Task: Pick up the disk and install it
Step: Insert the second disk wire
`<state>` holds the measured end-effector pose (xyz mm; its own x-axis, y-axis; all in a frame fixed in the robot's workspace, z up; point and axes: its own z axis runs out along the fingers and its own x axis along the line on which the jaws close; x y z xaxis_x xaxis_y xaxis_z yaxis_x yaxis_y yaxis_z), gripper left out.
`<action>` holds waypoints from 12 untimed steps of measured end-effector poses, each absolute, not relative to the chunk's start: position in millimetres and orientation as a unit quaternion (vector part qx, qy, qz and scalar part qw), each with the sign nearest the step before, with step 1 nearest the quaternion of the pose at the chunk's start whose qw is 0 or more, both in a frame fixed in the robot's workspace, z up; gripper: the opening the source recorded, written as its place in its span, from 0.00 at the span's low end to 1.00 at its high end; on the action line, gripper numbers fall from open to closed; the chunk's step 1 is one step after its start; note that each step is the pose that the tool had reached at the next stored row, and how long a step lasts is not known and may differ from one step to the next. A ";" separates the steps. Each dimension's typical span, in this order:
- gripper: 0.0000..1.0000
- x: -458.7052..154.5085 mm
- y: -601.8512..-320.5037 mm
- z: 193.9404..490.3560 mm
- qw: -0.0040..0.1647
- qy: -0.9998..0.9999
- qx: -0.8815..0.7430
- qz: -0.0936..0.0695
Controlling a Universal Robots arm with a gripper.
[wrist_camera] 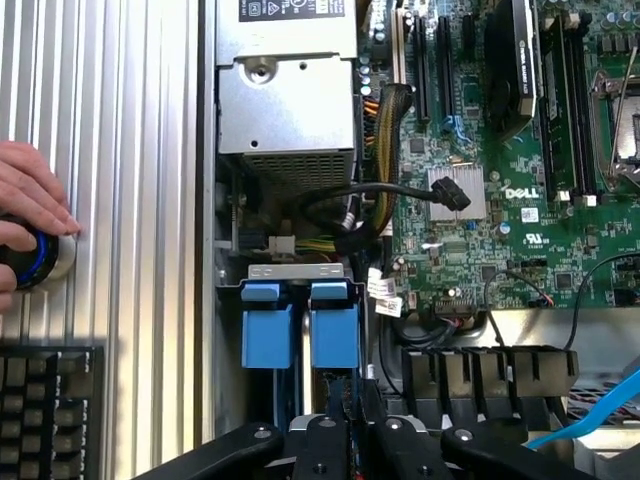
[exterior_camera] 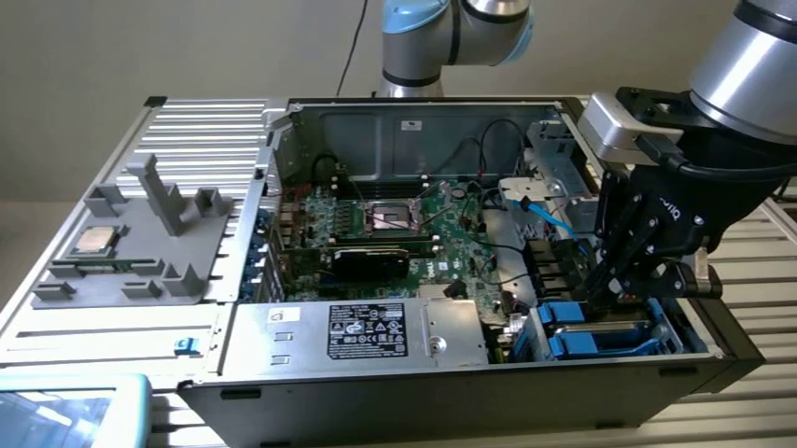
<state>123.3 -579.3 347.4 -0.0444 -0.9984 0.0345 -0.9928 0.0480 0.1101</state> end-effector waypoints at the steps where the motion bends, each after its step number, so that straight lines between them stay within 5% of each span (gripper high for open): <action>1: 0.15 122.7 -579.3 346.9 0.049 -0.722 0.689 -0.028; 12: 0.15 120.9 -579.5 344.9 0.039 -0.723 0.690 -0.022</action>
